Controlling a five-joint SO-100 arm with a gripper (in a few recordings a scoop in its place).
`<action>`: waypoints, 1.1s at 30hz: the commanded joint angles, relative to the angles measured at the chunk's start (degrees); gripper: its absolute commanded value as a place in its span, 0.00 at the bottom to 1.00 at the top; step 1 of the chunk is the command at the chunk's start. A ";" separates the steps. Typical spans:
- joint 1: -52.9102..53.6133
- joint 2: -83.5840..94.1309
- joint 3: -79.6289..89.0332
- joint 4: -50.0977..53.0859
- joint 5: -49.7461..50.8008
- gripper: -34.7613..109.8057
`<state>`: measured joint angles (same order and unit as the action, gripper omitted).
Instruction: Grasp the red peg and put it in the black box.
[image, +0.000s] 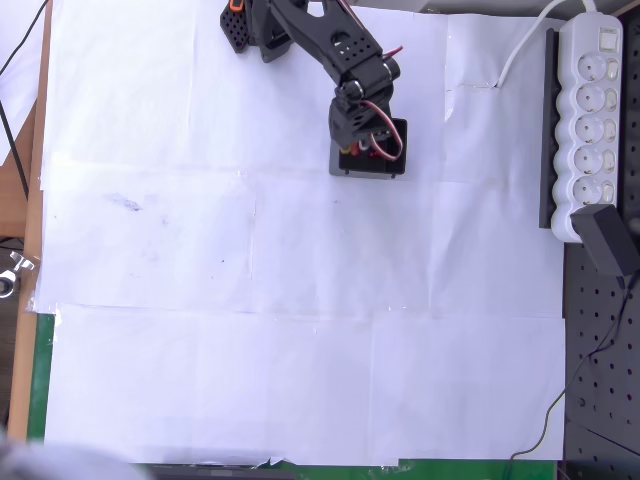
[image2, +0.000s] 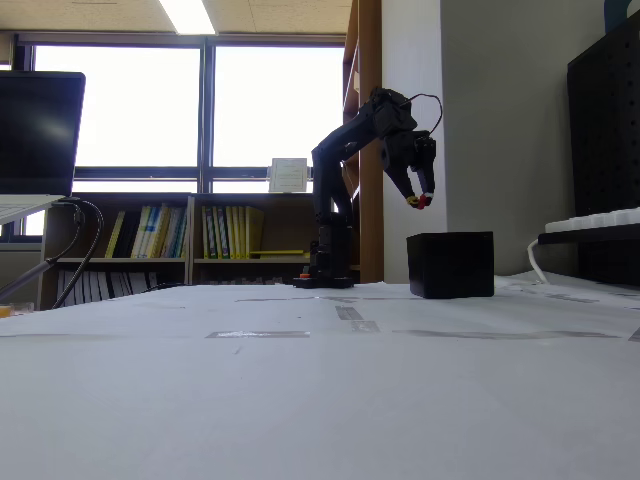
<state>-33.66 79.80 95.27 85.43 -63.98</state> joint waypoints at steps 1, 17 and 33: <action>-2.11 -3.25 1.58 0.53 1.23 0.24; -5.45 4.13 2.29 -7.65 5.10 0.26; -5.45 4.31 1.41 -8.61 6.06 0.69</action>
<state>-38.58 85.25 95.01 76.46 -57.74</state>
